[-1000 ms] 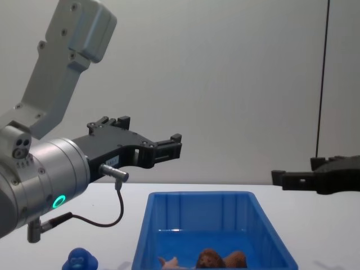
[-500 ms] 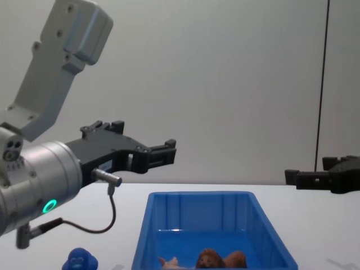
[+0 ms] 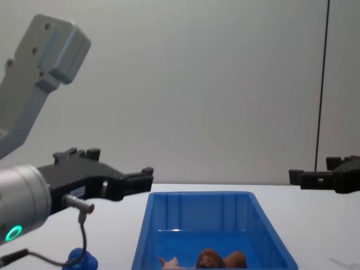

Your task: Pick up the two dolls from the table and place them into the box.

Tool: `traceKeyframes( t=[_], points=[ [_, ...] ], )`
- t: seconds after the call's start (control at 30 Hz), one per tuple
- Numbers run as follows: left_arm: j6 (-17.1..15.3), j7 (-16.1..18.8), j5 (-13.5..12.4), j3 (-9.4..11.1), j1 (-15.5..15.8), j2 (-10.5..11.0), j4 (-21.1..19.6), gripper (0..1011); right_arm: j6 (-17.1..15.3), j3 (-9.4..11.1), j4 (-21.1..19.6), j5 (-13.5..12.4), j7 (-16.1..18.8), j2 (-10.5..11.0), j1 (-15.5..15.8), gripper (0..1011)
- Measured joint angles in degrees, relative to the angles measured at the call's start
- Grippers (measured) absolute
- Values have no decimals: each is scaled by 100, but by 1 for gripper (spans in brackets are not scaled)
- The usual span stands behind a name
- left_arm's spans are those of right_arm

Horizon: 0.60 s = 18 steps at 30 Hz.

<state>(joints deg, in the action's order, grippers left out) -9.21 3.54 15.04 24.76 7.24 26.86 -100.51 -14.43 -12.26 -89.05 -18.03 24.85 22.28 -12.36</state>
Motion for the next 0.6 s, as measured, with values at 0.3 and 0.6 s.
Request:
traceKeyframes(
  t=[0.3,0.6],
  points=[
    [-215,-13,170,-67,-166,154,10,1001,8,7,10,-7,10,7,-4,1001],
    [-293,-232,204,-159,-182,258,235,1001,13,12,16,-11,15,12,-4,1001]
  ],
)
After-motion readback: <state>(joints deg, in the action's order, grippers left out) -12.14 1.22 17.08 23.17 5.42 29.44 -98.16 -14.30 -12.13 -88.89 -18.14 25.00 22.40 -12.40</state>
